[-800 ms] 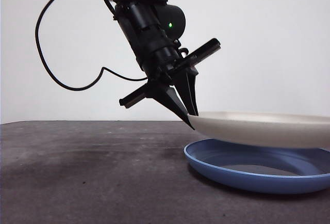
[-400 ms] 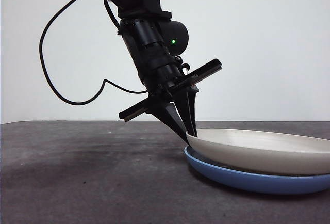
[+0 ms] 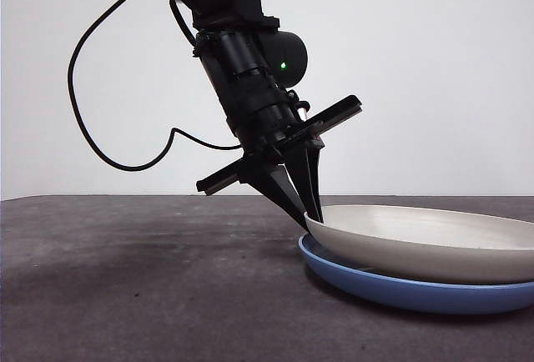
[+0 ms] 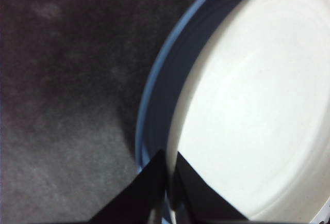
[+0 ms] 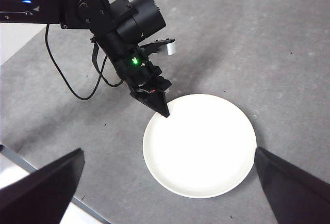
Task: Pick up the white plate, put it on the blue plate, put it on desk
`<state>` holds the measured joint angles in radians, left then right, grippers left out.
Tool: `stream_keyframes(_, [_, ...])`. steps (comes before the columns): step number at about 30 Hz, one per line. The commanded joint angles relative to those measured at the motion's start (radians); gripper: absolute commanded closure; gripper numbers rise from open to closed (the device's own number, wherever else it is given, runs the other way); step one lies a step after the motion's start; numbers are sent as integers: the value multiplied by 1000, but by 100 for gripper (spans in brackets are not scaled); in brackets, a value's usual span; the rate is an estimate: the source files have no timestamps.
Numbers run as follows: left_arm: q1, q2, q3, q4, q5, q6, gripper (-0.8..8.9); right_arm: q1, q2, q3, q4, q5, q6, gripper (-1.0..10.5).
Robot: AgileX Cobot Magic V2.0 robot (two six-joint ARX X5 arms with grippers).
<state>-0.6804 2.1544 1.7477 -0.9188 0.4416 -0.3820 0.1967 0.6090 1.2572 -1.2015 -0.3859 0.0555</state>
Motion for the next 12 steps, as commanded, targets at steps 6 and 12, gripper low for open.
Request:
stream_keyframes(6, [-12,25,32,24,0,14,775,4,2,20,3,2,-11,354])
stream_keyframes(12, [-11,25,43,21,0,26,574,4,2,20,3,1,-11,354])
